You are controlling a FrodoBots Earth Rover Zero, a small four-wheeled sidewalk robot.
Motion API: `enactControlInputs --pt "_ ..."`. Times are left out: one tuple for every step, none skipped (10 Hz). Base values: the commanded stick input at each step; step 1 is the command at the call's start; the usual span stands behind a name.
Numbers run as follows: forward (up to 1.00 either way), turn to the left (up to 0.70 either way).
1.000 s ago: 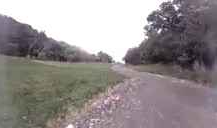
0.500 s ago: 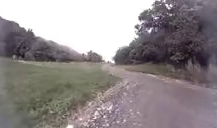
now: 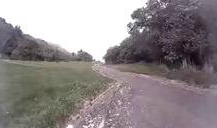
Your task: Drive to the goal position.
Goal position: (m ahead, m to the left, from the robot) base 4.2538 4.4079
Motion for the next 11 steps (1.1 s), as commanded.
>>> enactControlInputs --pt "0.85 0.0" --pt "0.85 -0.03" --pt "0.85 -0.16" --pt "0.85 -0.34" --pt "0.85 -0.34" --pt "0.85 -0.34" --pt "0.85 -0.34" --pt "0.85 -0.34" --pt "0.85 -0.22" --pt "0.85 0.0" --pt "0.85 -0.04"
